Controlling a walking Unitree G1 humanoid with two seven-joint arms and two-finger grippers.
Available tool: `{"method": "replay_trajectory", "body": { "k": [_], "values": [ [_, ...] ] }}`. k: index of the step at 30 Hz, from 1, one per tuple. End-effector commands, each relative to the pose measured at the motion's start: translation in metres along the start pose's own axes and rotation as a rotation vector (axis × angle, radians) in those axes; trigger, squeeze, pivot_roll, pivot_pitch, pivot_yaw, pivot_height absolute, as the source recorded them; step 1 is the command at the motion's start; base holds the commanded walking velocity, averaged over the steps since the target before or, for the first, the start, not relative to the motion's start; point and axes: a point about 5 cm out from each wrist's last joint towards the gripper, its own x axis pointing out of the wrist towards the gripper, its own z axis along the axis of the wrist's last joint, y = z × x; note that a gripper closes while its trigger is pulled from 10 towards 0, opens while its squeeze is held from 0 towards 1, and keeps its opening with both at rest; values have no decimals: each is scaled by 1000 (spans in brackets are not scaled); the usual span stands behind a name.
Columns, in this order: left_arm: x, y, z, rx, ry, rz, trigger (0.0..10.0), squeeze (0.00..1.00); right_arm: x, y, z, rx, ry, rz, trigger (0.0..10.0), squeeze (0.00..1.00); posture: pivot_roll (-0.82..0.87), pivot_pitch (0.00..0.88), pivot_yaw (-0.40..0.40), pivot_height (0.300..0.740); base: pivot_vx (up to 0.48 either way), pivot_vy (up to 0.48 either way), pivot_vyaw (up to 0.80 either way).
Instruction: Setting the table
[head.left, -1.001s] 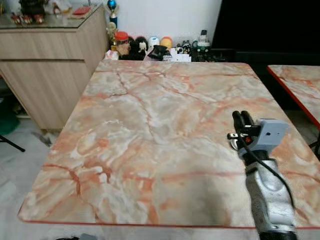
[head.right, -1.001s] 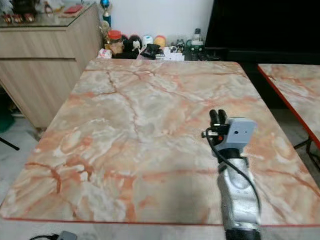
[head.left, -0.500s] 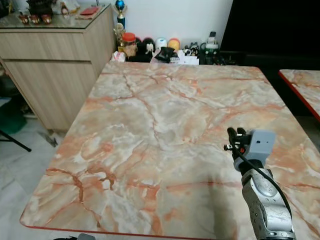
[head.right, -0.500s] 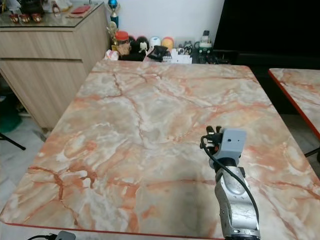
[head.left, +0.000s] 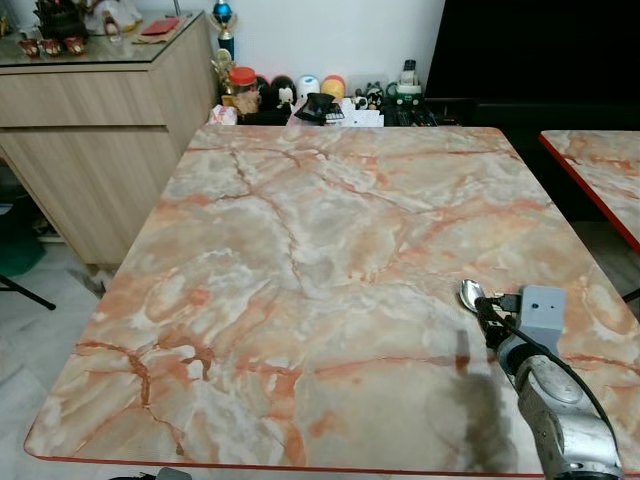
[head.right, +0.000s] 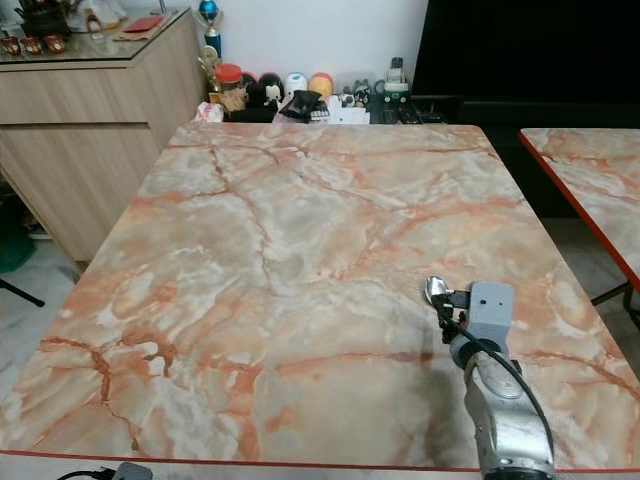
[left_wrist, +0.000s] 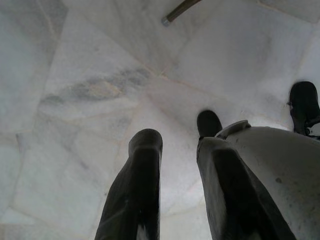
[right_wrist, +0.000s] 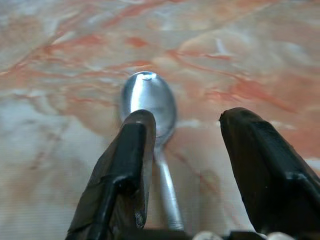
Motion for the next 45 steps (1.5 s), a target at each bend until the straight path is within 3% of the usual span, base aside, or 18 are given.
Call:
{"method": "replay_trajectory", "body": {
  "k": [1, 16, 45],
  "values": [
    [-2, 2, -9, 0, 34, 4, 10000, 0, 1, -5, 4, 21, -10, -10, 10000, 0, -9, 104, 22, 740, 0, 0, 0],
    [-2, 2, -8, 19, 38, -3, 10000, 0, 0, -1, -1, 59, 14, 109, 10000, 0, -16, 89, 31, 740, 0, 0, 0],
    [-3, 3, -11, 5, 43, 5, 10000, 0, 13, 11, -17, 99, 92, 144, 10000, 0, -1, 119, 30, 740, 0, 0, 0]
  ]
}}
